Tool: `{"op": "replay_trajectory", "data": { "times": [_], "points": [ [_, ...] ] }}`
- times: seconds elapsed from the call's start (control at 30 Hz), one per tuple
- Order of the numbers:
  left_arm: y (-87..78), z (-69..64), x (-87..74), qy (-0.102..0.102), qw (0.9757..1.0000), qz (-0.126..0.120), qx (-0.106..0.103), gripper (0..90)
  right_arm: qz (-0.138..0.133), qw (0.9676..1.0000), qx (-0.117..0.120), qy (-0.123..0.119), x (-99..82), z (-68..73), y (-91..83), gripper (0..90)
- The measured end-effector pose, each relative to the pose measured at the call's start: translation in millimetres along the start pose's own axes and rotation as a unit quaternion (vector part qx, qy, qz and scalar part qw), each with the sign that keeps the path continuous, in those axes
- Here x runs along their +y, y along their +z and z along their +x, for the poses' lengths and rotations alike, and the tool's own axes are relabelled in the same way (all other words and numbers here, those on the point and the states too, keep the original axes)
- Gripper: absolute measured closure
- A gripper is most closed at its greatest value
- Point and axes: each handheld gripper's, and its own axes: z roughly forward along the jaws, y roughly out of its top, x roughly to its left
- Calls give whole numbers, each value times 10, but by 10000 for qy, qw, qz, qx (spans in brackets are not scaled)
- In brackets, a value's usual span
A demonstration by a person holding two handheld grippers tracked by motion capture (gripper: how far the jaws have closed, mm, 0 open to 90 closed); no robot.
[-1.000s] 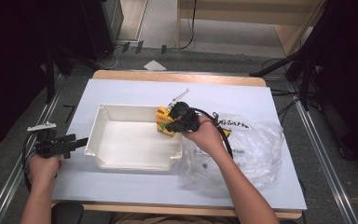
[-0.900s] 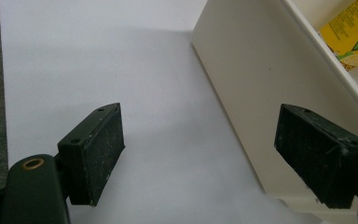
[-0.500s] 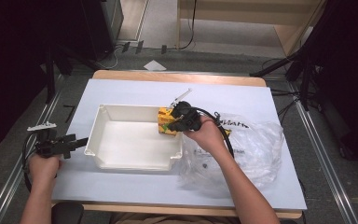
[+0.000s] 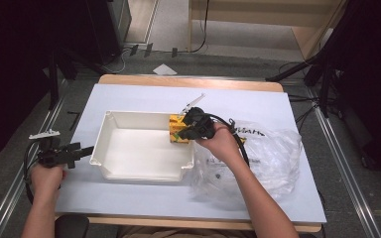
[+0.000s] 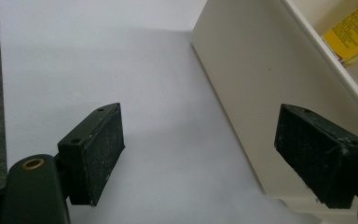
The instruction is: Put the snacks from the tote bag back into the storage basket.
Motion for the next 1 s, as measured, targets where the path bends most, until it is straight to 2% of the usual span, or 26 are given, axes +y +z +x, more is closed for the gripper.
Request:
{"op": "replay_trajectory", "data": {
  "times": [0.2,0.33,0.37,0.5,0.53,0.83,0.87,1.0],
  "points": [
    [-1,1,-1,1,10000,4,3,168,-68,9998,148,-123,22,50,-63,821],
    [-2,0,-1,-3,10000,6,3,168,-114,9997,139,-189,26,74,-108,778],
    [-2,0,-1,-4,10000,7,0,168,-178,9996,147,-184,19,78,-146,738],
    [-2,0,0,-10,10000,-1,-3,168,-224,9994,226,-132,9,78,-193,691],
    [0,2,0,-2,10000,3,-9,168,-237,9992,313,-124,4,70,-224,625],
    [-17,2,-8,0,10000,-4,0,168,-286,9980,543,-168,-13,53,-307,517],
    [-16,1,-9,6,10000,5,10,168,-301,9976,584,-234,-16,49,-329,469],
    [-15,-4,-9,4,10000,0,18,168,-394,9973,607,-132,-25,23,-389,389]
  ]
}}
